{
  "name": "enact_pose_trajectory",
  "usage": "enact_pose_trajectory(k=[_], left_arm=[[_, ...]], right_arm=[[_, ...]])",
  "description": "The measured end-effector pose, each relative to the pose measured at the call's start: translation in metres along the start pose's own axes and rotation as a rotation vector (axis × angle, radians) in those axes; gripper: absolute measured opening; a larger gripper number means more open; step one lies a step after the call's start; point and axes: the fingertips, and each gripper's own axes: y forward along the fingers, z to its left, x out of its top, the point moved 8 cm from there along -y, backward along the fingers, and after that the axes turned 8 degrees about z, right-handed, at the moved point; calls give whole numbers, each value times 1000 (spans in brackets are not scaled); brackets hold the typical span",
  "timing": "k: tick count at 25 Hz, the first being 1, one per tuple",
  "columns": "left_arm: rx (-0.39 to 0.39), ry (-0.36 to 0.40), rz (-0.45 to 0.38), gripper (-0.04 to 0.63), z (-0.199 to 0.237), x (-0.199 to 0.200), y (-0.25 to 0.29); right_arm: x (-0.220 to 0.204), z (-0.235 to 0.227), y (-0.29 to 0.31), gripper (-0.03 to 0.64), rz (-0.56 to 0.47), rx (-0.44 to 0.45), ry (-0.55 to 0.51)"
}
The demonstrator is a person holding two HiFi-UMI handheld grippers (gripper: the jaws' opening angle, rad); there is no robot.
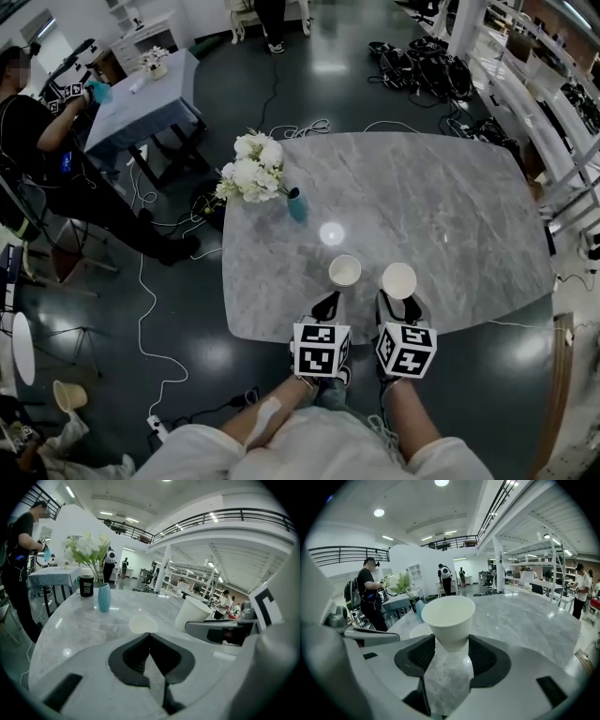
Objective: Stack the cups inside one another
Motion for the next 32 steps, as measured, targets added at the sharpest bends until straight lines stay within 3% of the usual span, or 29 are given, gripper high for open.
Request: enact_pose_trajectory(k=[20,32], left_arm=[[73,-65,-99,-5,42,26,-29],[96,-87,-27,-5,63,2,-19]], right_arm=[[32,53,14,209,-10,91,-124],[20,71,38,209,28,133,-117]])
